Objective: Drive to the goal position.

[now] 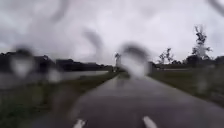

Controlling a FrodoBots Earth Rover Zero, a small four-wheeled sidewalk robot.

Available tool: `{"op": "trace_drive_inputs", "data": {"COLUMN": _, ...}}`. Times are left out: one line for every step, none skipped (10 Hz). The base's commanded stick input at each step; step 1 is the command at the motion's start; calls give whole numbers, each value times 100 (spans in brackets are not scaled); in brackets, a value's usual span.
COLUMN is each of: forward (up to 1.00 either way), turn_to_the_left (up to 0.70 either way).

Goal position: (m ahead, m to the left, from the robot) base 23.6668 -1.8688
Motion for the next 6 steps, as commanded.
{"op": "trace_drive_inputs", "data": {"forward": 85, "turn_to_the_left": -34}}
{"op": "trace_drive_inputs", "data": {"forward": 85, "turn_to_the_left": -33}}
{"op": "trace_drive_inputs", "data": {"forward": 85, "turn_to_the_left": -18}}
{"op": "trace_drive_inputs", "data": {"forward": 85, "turn_to_the_left": -3}}
{"op": "trace_drive_inputs", "data": {"forward": 85, "turn_to_the_left": 0}}
{"op": "trace_drive_inputs", "data": {"forward": 85, "turn_to_the_left": 0}}
